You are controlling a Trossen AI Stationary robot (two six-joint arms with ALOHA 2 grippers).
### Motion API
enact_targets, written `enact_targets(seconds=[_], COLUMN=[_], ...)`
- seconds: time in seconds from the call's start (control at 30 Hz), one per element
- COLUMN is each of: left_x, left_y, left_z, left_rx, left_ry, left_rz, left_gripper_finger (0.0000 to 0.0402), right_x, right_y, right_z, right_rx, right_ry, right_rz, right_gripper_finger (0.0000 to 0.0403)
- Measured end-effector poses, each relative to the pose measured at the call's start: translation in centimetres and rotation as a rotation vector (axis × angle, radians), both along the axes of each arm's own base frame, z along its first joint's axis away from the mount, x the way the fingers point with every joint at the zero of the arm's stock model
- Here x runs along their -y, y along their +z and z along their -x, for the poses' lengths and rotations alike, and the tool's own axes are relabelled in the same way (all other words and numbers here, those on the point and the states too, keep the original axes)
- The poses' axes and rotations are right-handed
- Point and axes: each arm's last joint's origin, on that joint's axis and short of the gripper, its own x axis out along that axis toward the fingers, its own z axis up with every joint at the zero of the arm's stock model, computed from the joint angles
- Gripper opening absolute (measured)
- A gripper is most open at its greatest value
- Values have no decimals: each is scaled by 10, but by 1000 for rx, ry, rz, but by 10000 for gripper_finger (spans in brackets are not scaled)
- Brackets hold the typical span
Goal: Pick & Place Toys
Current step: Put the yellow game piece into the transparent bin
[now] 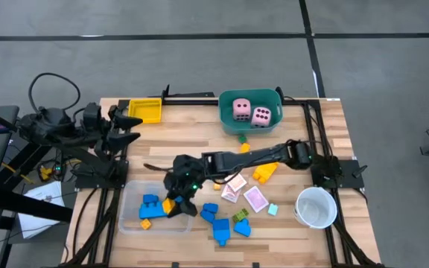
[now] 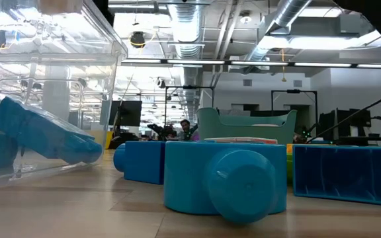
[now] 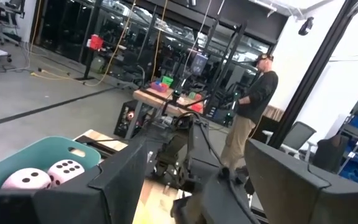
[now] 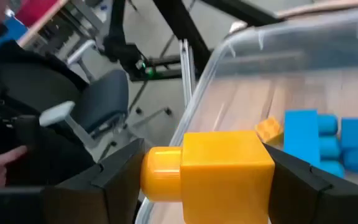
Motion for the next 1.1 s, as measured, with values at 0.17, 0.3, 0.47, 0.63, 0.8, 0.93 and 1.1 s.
enact_targets(seconds=[0.17, 0.3, 0.47, 0.63, 0.8, 0.93, 1.1], left_x=[2, 4, 4, 4, 4, 4, 4], left_y=[-2, -2, -3, -3, -3, -3, -3], left_z=[-6, -9, -11, -10, -11, -11, -11], left_rx=[-19, -27, -33, -32, -33, -33, -32], left_ry=[0, 0, -1, -1, -2, -2, -2], left_rz=[-8, -12, -14, -14, -14, -14, -14], left_gripper_finger=[264, 264, 264, 264, 264, 264, 264], right_x=[-2, -1, 3, 4, 11, 18, 22], right_y=[-6, -5, -7, -7, -6, -5, -4], right_z=[-1, -1, 0, 0, -1, -2, -2], right_rx=[-30, -33, -57, -94, -113, -118, -134], right_ry=[-26, -38, -46, -49, -20, -20, -8], right_rz=[20, 26, 30, -14, -83, -105, -135], right_gripper_finger=[260, 260, 260, 261, 274, 307, 352])
